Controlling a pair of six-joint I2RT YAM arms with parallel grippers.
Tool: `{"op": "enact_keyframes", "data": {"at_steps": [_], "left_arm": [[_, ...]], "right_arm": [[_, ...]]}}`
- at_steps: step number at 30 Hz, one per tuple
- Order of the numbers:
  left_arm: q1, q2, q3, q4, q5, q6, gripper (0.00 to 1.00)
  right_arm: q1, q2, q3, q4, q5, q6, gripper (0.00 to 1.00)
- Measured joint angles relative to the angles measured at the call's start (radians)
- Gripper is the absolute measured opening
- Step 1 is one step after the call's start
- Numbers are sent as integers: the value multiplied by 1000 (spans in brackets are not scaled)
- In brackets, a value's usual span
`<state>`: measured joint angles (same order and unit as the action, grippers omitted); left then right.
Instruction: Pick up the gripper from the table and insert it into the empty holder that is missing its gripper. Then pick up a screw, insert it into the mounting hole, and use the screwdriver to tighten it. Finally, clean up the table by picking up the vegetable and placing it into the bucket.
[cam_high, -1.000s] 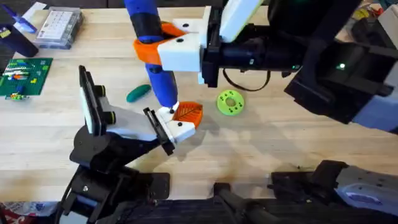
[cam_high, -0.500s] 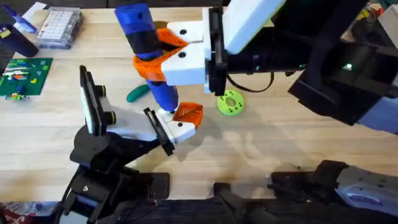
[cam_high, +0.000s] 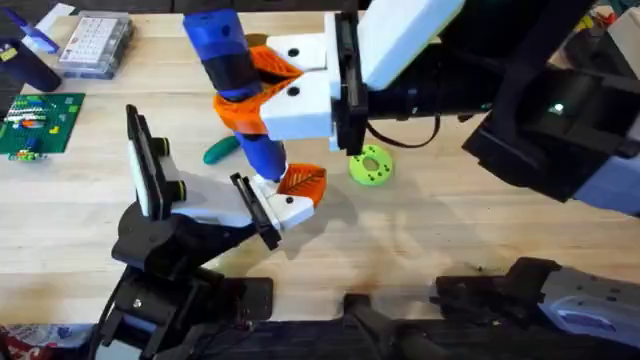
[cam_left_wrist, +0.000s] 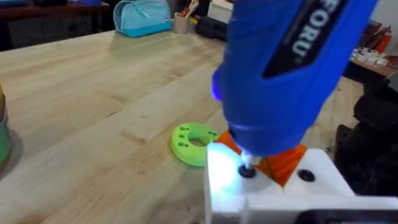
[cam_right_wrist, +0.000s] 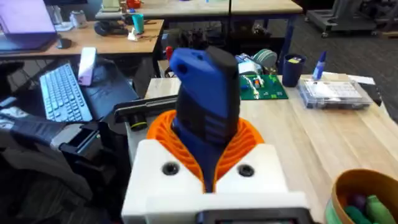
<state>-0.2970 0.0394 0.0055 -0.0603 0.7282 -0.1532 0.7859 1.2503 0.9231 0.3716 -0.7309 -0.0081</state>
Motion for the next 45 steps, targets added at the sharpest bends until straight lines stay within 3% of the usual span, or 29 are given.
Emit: {"op": "enact_keyframes", "data": {"at_steps": [10,29,33,40,45], "left_arm": [[0,-2,0,1,-7,1,15],[0,-2,0,1,-8,1,15],[0,-2,0,1,-8,1,15],[0,-2,0,1,-10,1,15],[0,-2,0,1,-11,1,15]], "right_arm": [[-84,-8,-24,111,-11,168,48],[-96,-8,-23,108,-13,191,48],[-144,-12,-18,12,-18,155,48],[-308,-16,-13,-309,81,24,47],[-429,-16,-13,-413,131,-28,47]]}}
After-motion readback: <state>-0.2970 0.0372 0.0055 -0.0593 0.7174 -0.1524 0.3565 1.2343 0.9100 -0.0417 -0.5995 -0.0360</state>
